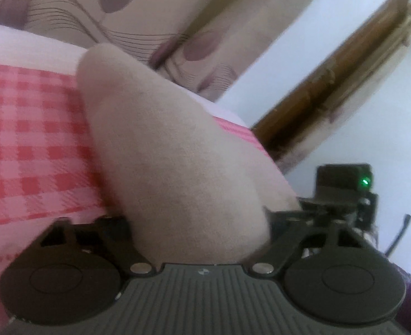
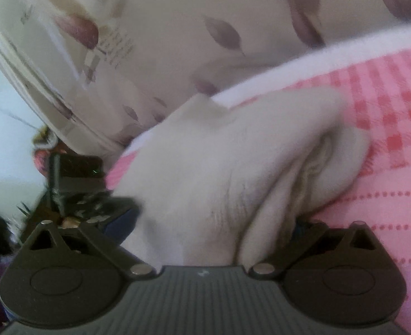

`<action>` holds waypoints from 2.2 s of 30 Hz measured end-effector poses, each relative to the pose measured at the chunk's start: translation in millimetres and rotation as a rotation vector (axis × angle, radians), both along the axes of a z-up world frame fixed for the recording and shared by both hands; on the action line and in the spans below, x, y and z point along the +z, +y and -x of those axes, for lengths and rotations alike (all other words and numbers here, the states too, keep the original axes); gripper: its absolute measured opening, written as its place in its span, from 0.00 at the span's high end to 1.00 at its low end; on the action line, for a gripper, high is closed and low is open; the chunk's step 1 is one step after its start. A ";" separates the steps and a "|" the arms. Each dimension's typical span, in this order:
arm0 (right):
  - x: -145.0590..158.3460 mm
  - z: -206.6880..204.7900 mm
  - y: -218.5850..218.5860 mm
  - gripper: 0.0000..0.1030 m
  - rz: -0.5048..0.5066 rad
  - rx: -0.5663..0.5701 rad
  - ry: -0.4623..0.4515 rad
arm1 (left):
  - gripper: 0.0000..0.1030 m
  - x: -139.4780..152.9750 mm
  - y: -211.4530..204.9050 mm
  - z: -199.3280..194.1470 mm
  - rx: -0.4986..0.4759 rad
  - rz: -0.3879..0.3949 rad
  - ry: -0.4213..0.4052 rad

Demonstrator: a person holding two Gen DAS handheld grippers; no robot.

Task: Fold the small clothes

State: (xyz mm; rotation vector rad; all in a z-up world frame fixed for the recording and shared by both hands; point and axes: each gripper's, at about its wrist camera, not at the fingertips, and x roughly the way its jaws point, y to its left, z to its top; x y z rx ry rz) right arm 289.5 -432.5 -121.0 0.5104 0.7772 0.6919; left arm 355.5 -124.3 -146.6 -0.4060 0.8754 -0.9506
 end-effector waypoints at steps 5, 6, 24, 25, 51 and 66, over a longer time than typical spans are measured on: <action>-0.7 3.0 2.2 0.40 0.055 -0.039 -0.014 | 0.37 2.4 -1.2 5.8 0.052 -0.041 -0.030; -0.1 4.0 4.7 0.40 0.073 -0.044 -0.023 | 0.37 4.2 -3.4 7.7 0.066 -0.054 -0.037; 17.5 25.3 40.4 0.49 0.111 -0.159 -0.112 | 0.43 39.5 -16.7 42.0 0.187 -0.278 -0.170; 19.6 26.7 43.3 0.49 0.110 -0.160 -0.115 | 0.43 42.0 -15.6 43.9 0.189 -0.287 -0.178; 58.2 94.1 138.3 0.49 0.050 -0.126 -0.140 | 0.43 92.3 71.7 136.4 0.258 -0.335 -0.245; 63.9 126.0 169.8 0.49 0.020 -0.112 -0.158 | 0.43 98.8 107.6 173.4 0.298 -0.315 -0.234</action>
